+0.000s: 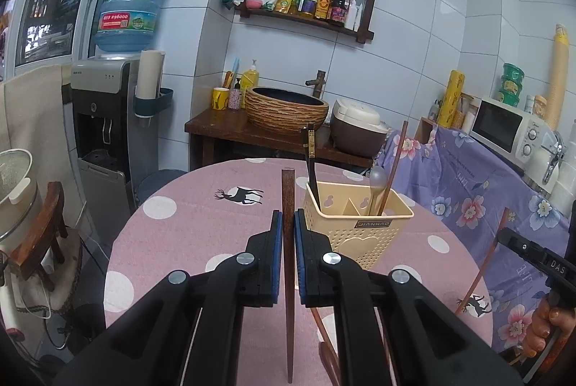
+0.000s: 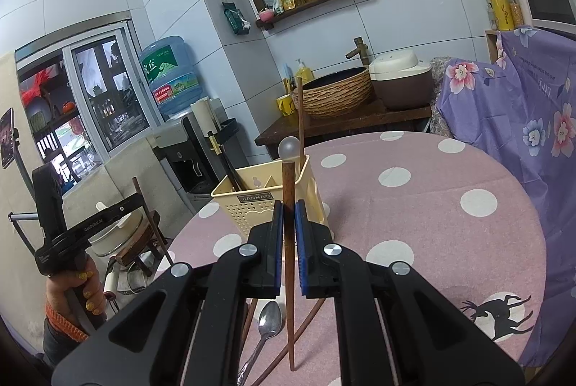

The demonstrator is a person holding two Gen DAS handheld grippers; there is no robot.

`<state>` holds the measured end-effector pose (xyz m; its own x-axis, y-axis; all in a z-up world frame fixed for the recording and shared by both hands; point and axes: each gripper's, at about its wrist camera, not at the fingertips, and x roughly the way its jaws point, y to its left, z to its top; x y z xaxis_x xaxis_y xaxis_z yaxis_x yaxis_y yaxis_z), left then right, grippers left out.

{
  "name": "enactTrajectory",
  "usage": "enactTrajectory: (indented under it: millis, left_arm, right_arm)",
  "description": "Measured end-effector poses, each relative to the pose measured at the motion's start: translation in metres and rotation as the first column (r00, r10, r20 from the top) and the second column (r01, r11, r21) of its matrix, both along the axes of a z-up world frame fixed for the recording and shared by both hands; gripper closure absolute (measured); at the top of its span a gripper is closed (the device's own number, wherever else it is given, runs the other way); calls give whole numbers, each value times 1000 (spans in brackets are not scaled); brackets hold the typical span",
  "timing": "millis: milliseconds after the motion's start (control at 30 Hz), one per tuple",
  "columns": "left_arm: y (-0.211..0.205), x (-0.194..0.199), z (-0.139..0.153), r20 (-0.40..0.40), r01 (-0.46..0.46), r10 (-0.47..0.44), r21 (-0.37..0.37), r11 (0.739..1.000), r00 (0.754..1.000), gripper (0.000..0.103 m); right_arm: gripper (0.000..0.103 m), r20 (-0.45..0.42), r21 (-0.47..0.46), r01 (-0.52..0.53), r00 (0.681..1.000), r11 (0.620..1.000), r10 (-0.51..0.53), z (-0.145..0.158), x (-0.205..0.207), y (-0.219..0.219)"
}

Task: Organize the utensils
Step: 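Carry the brown chopstick over the holder with the left gripper while the right carries its chopstick there, then open both grippers to drop the brown chopsticks into the holder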

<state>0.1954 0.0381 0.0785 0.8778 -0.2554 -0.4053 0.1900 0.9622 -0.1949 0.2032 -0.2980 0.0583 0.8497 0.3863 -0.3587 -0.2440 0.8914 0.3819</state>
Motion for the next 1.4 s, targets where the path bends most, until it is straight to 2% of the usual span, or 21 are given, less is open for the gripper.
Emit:
enactTrajectory:
  millis: [133, 267, 367, 567, 733, 867, 1033, 1200, 1400]
  left_arm:
    - [1, 1, 8, 12, 11, -11, -8, 1000, 1000, 95]
    - [2, 1, 28, 45, 28, -28, -10, 1000, 999, 95]
    - [3, 5, 57, 88, 46, -44, -31, 998, 995, 95]
    - [-12, 26, 127, 217, 45, -34, -46, 998, 976, 95]
    - [-34, 51, 154, 289, -13, 23, -34, 999, 957, 95]
    - [-51, 71, 144, 285, -33, 38, -22, 999, 958, 95]
    - [-56, 83, 100, 246, -55, 56, -10, 998, 968, 95]
    - [-50, 86, 56, 170, -59, 66, -48, 997, 983, 95]
    - [-46, 89, 27, 99, -51, 59, -87, 995, 993, 95]
  right_arm:
    - [96, 17, -6, -3, 1000, 1000, 3, 8, 1, 0]
    - [96, 44, -2, -28, 999, 1000, 28, 27, 7, 1]
    - [96, 90, -1, -37, 995, 999, 37, 54, 18, 3]
    - [96, 215, -17, 8, 977, 1000, -5, 125, 59, 12]
    - [96, 273, -24, 74, 960, 997, -65, 157, 94, 21]
    - [96, 267, -30, 104, 959, 994, -92, 146, 112, 29]
    - [95, 227, -44, 122, 968, 992, -109, 104, 124, 38]
    - [95, 166, -40, 125, 979, 991, -116, 66, 130, 41]
    - [95, 109, -28, 134, 985, 991, -130, 38, 136, 38]
